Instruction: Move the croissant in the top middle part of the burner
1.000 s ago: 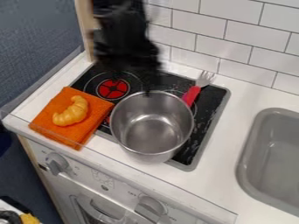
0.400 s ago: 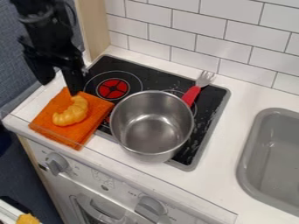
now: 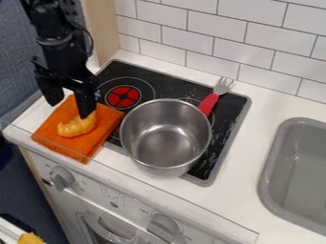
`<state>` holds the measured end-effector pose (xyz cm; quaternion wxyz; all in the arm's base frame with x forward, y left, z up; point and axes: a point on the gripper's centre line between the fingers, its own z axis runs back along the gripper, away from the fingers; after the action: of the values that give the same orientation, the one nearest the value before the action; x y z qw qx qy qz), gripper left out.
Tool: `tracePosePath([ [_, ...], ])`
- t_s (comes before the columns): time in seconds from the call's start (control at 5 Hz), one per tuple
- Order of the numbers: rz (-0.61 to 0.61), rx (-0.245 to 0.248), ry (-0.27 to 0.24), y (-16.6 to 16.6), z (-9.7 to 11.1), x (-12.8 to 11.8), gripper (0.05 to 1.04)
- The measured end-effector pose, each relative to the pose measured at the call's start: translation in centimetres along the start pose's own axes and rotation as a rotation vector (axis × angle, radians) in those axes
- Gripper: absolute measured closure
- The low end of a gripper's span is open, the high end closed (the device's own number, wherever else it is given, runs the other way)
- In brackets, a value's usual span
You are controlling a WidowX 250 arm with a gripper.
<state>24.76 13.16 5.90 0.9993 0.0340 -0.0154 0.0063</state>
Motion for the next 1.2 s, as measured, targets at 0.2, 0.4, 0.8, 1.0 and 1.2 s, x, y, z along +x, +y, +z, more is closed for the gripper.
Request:
tracePosePath([
  [0.2,0.002,0.048,0.005,0.2,-1.1,0.4,0.082],
  [0.4,0.019,0.053,0.03,0.2,-2.4,0.4,0.082],
  [0.8,0.029,0.043,0.057,-0.1,-3.4,0.5,0.082],
  [1.0,0.028,0.038,0.074,-0.2,-3.9,0.5,0.119],
  [1.2,0.03,0.033,0.084,-0.1,-4.3,0.7,0.382],
])
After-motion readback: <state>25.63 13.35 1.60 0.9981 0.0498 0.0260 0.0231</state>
